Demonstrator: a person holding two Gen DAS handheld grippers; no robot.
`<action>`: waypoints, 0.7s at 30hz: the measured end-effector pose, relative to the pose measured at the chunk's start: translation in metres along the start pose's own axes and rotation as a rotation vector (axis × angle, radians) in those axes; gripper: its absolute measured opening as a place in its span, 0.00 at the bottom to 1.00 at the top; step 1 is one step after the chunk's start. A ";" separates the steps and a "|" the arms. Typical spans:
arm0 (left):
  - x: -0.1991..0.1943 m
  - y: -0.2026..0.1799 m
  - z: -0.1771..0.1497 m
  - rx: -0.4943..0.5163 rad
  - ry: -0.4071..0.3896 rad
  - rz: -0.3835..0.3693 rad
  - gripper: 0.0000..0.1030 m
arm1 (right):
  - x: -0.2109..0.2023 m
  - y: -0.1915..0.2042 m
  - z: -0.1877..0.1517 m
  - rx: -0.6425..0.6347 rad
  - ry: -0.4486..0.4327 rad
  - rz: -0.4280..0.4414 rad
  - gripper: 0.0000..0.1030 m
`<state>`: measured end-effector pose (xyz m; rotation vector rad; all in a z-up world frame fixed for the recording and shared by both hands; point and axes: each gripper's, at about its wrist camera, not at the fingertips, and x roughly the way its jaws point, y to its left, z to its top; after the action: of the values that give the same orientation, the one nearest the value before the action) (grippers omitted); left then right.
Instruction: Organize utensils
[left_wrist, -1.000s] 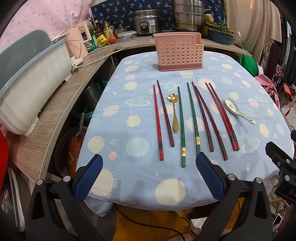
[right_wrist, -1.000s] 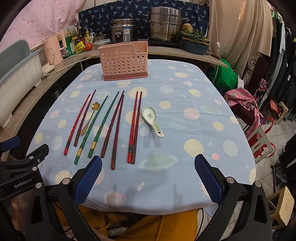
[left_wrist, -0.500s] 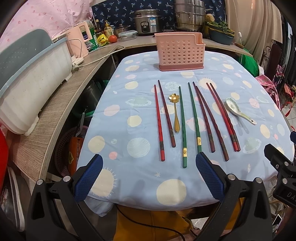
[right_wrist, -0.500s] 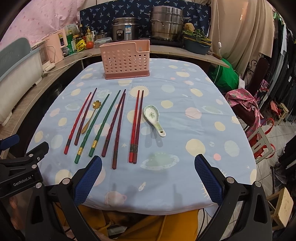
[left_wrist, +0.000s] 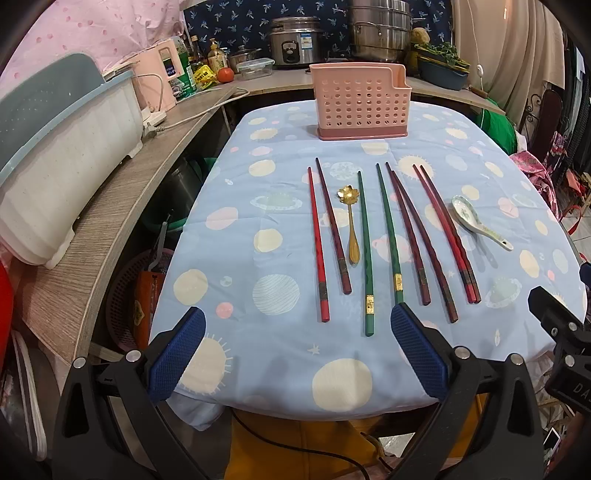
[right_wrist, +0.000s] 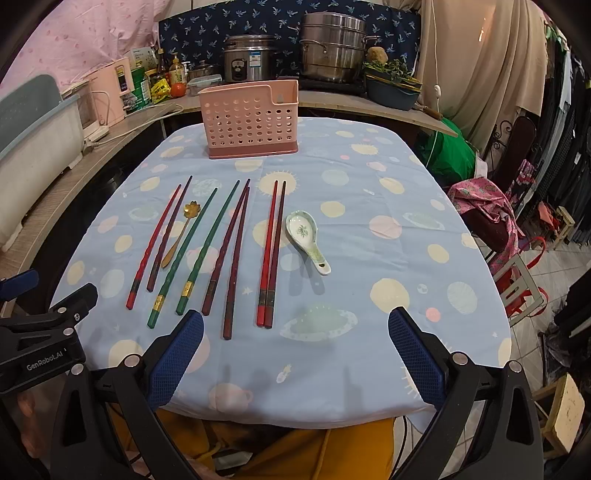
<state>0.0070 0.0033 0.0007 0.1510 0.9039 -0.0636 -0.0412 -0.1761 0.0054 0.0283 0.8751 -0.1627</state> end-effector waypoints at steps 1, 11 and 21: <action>0.000 0.000 0.000 -0.001 0.000 0.000 0.93 | 0.000 0.000 0.000 -0.001 0.000 0.000 0.93; 0.000 0.000 0.000 -0.001 0.000 0.000 0.93 | 0.001 0.000 0.000 -0.002 0.000 -0.001 0.93; 0.002 0.001 -0.001 -0.006 -0.002 -0.002 0.93 | 0.001 0.001 0.000 -0.002 0.002 -0.001 0.93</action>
<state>0.0077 0.0044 -0.0014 0.1446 0.9023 -0.0629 -0.0407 -0.1756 0.0047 0.0262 0.8771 -0.1633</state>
